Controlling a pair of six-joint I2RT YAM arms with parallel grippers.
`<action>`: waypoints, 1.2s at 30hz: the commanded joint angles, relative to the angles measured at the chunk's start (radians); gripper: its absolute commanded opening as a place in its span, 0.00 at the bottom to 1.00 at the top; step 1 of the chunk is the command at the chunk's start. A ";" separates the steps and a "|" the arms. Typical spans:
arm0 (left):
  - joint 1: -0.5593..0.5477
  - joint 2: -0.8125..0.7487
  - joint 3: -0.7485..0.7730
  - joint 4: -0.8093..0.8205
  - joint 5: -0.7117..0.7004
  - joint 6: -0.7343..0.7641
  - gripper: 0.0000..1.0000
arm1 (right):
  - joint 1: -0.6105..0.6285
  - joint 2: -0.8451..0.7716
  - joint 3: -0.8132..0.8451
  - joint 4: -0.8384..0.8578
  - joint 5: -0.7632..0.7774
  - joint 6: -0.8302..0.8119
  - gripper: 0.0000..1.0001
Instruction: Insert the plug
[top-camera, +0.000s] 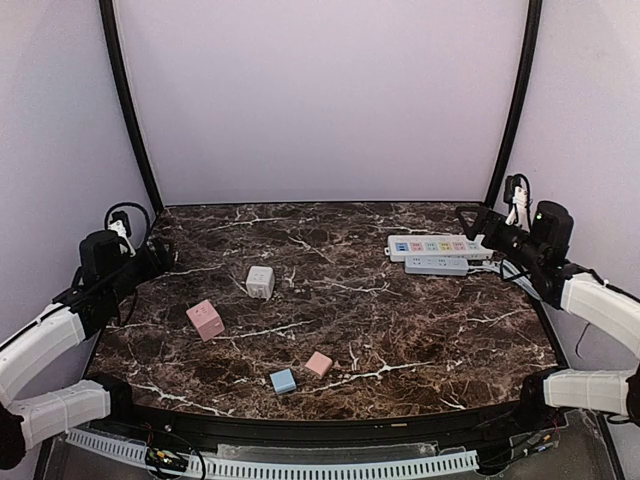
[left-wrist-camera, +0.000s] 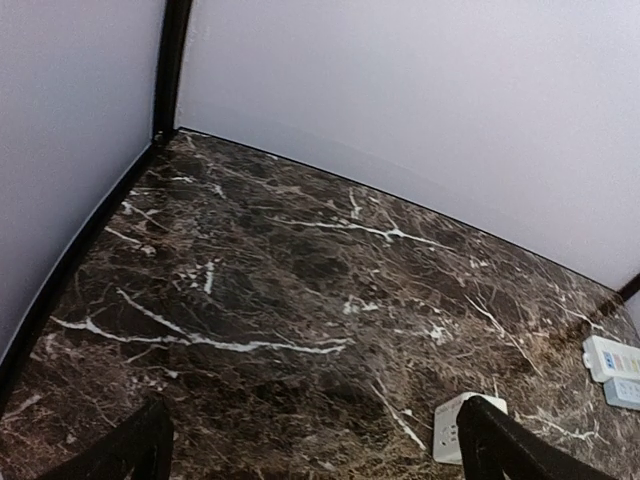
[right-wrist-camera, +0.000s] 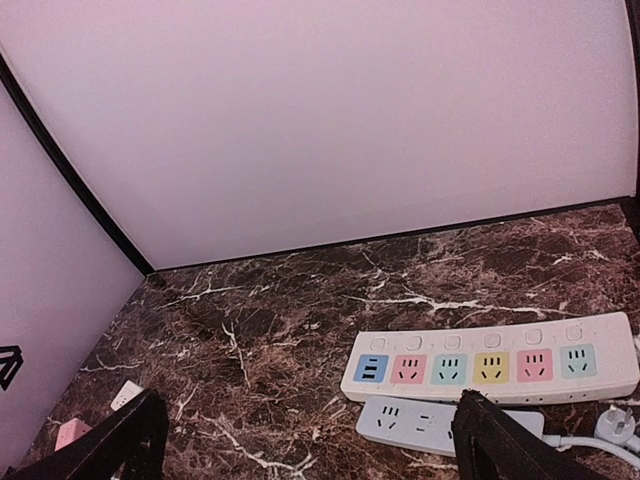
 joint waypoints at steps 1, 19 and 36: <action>-0.094 0.007 0.054 -0.093 0.060 0.057 1.00 | -0.004 -0.022 -0.007 -0.039 0.000 0.025 0.99; -0.282 0.092 0.140 -0.212 0.131 0.069 1.00 | 0.017 -0.078 -0.015 -0.140 -0.074 0.049 0.99; -0.482 0.463 0.313 -0.215 0.096 0.137 1.00 | 0.060 -0.021 -0.025 -0.192 -0.065 0.043 0.99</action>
